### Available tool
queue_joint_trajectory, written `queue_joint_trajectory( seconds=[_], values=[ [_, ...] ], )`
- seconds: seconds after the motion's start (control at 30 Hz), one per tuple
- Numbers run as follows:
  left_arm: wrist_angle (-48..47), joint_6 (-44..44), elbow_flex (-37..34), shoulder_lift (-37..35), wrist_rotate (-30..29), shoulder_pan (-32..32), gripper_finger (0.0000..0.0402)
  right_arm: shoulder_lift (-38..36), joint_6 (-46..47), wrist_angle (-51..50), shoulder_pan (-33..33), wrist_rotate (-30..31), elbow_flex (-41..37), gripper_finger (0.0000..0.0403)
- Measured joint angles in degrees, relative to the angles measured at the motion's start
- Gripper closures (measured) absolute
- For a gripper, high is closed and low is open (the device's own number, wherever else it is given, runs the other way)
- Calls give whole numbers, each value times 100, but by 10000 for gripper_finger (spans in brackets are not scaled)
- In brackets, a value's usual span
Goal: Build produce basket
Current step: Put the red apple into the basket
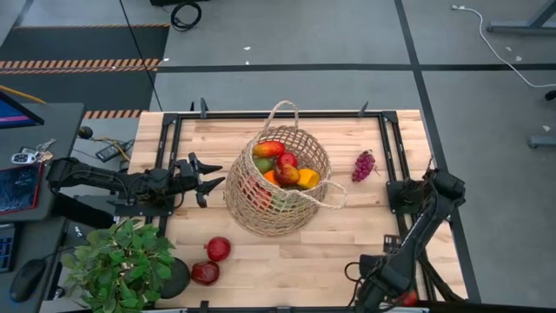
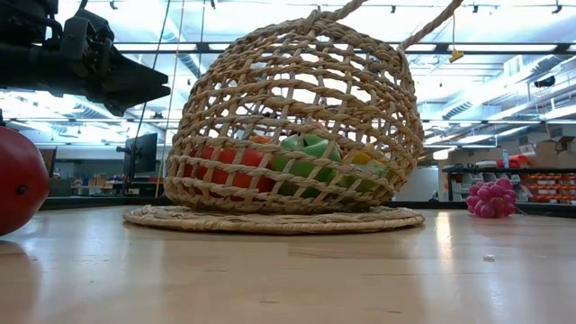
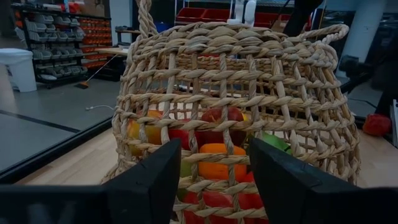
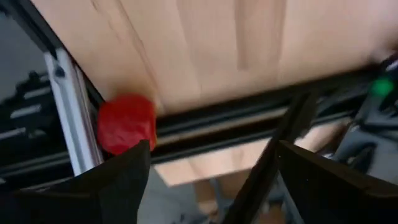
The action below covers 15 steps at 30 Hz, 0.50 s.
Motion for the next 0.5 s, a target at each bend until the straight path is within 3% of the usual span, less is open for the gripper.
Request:
queue_joint_trajectory(
  seconds=[0.23,0.5],
  values=[
    [0,1,0,-1,0,0,208,0,534,895,9,-698,-719,55],
    [0,1,0,-2,1,-1,205,0,1509,1042,99,-1247,-1168,55]
  ],
)
